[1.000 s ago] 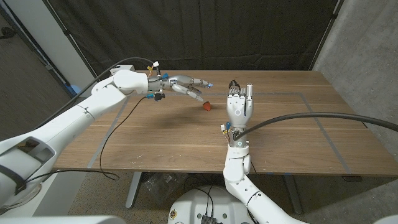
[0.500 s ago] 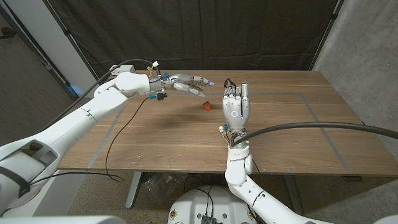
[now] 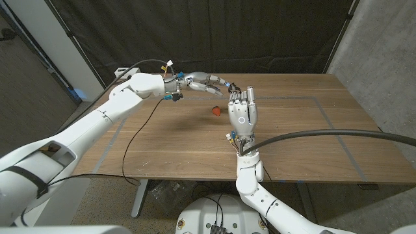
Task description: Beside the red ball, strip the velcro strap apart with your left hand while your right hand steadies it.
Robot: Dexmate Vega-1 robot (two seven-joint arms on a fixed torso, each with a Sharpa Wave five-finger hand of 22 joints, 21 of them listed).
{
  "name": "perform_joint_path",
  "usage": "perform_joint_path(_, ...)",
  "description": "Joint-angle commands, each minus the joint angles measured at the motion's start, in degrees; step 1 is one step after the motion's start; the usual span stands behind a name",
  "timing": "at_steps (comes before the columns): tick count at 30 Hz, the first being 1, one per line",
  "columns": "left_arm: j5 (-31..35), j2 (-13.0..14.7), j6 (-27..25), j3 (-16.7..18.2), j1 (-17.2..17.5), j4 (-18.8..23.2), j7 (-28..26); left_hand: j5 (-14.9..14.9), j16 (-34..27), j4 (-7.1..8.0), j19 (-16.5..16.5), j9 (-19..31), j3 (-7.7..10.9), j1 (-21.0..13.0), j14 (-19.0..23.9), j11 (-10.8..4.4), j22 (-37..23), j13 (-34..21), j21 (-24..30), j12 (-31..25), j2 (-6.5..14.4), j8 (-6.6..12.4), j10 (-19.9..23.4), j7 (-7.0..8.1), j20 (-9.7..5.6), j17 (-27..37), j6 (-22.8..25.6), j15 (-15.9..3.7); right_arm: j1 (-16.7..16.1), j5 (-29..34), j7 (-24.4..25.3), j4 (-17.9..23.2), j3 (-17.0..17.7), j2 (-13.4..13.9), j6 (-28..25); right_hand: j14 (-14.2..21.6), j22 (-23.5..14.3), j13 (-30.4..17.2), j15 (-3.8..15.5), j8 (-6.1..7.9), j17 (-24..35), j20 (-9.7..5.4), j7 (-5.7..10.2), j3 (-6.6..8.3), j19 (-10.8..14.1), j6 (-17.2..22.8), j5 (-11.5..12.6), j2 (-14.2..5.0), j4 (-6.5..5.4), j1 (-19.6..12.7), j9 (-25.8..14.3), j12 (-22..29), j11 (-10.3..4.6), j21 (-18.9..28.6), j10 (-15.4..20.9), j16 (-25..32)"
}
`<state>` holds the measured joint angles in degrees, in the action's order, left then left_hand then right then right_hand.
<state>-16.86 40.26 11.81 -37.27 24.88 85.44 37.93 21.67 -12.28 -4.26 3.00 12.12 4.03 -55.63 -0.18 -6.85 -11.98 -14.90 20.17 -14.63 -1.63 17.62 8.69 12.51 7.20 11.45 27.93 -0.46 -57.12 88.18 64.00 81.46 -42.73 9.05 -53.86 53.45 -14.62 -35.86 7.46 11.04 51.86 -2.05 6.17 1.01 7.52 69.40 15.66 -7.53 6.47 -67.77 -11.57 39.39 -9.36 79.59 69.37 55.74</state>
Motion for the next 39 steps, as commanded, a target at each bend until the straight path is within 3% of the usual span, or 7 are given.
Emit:
perform_joint_path(1,0.1,-2.8,2.2,-2.3,-3.3,-3.5,4.0,-0.1,0.1,-0.75,-0.2,0.2,0.52,-2.1,-0.4,-0.34,-0.2,0.1,0.0,0.0,1.6,0.94,0.1,0.12,0.59,0.3,2.8,0.28,-0.2,-0.1,0.0,0.1,1.0,-0.1,1.8,0.3,0.2,-0.3,5.66,0.32,0.2,-7.15,0.38,-0.38,-0.1,0.6,0.0,-0.40,0.16,-0.2,-0.3,0.1,-0.07,0.5,0.5,0.5)
perform_joint_path(9,0.4,-2.2,0.5,-1.5,-1.9,-1.4,0.9,0.2,-0.4,-1.07,0.7,0.0,1.66,-4.2,1.0,-0.12,-0.3,0.1,0.4,-0.3,4.2,0.78,1.2,0.22,1.12,0.4,3.8,-0.08,-0.5,-0.2,0.0,0.5,1.7,0.0,3.1,0.3,0.7,-0.3,5.66,0.34,0.0,-7.25,0.28,-0.57,0.0,0.7,0.1,-0.43,0.11,-0.3,-0.3,0.0,-0.14,1.0,0.5,0.3)
perform_joint_path(16,0.0,-2.4,0.2,-1.1,-1.2,-0.8,-0.5,0.8,-1.0,-0.84,1.9,0.1,2.64,-6.2,3.3,-1.02,-0.4,0.0,1.2,-1.3,8.3,2.74,4.3,-0.01,0.45,0.4,10.8,-1.24,-1.3,-0.3,0.0,1.0,2.6,-0.2,3.8,0.3,1.0,-0.3,5.66,0.31,0.1,-7.23,0.32,-0.68,-0.1,0.6,0.1,-0.45,0.08,-0.3,-0.3,0.0,-0.16,1.3,0.5,0.3)
perform_joint_path(28,-0.5,-3.0,-0.4,-1.4,-1.5,-1.1,-0.2,1.1,-1.2,0.14,2.4,-0.1,1.82,-5.8,4.7,-1.47,-0.6,-0.2,1.8,-1.7,9.4,5.42,6.3,-0.57,0.07,0.5,19.9,-1.69,-2.0,-0.3,0.0,1.0,3.9,-0.8,4.5,0.4,1.6,-0.3,5.66,0.34,0.1,-7.18,0.34,-0.91,-0.3,0.6,0.2,-0.49,0.01,-0.3,-0.3,-0.1,-0.22,1.8,0.5,0.4)
perform_joint_path(30,-1.0,-3.2,-0.3,-1.4,-1.5,-1.4,-0.1,1.1,-1.4,0.70,2.4,0.0,0.97,-5.5,5.3,-1.77,-0.7,-0.4,2.1,-1.9,9.6,8.16,7.5,-1.79,-0.06,0.6,27.2,-1.98,-2.1,-0.3,0.0,0.8,4.1,-1.0,4.7,0.4,1.7,-0.4,5.66,0.34,0.0,-7.24,0.34,-0.95,-0.3,0.6,0.2,-0.49,-0.01,-0.3,-0.3,0.0,-0.21,1.9,0.5,0.3)
perform_joint_path(32,-1.1,-3.3,-0.2,-1.5,-1.7,-1.7,0.2,1.2,-1.5,0.97,2.6,-0.1,0.77,-5.5,5.6,-1.81,-0.8,-0.4,2.4,-2.0,9.9,9.03,8.3,-3.16,-0.09,0.7,29.7,-2.36,-2.2,-0.4,0.0,0.7,4.3,-1.1,5.1,0.4,1.8,-0.6,5.66,0.35,0.0,-7.20,0.36,-0.99,-0.2,0.6,0.3,-0.50,-0.03,-0.3,-0.3,0.1,-0.25,1.9,0.5,0.3)
perform_joint_path(39,-1.1,-3.2,0.1,-2.2,-2.6,-1.7,2.6,1.0,-1.1,1.44,2.1,1.6,2.03,-6.8,4.2,-1.21,-1.1,-0.8,2.8,-1.3,12.2,10.04,7.1,-7.74,-1.44,1.2,29.2,-1.99,-2.2,-0.6,0.0,0.2,5.2,-1.5,5.4,0.3,2.0,-0.5,5.66,0.37,0.0,-7.29,0.45,-1.10,-0.3,0.7,0.3,-0.50,-0.06,-0.3,-0.3,-0.1,-0.21,2.1,0.4,0.3)
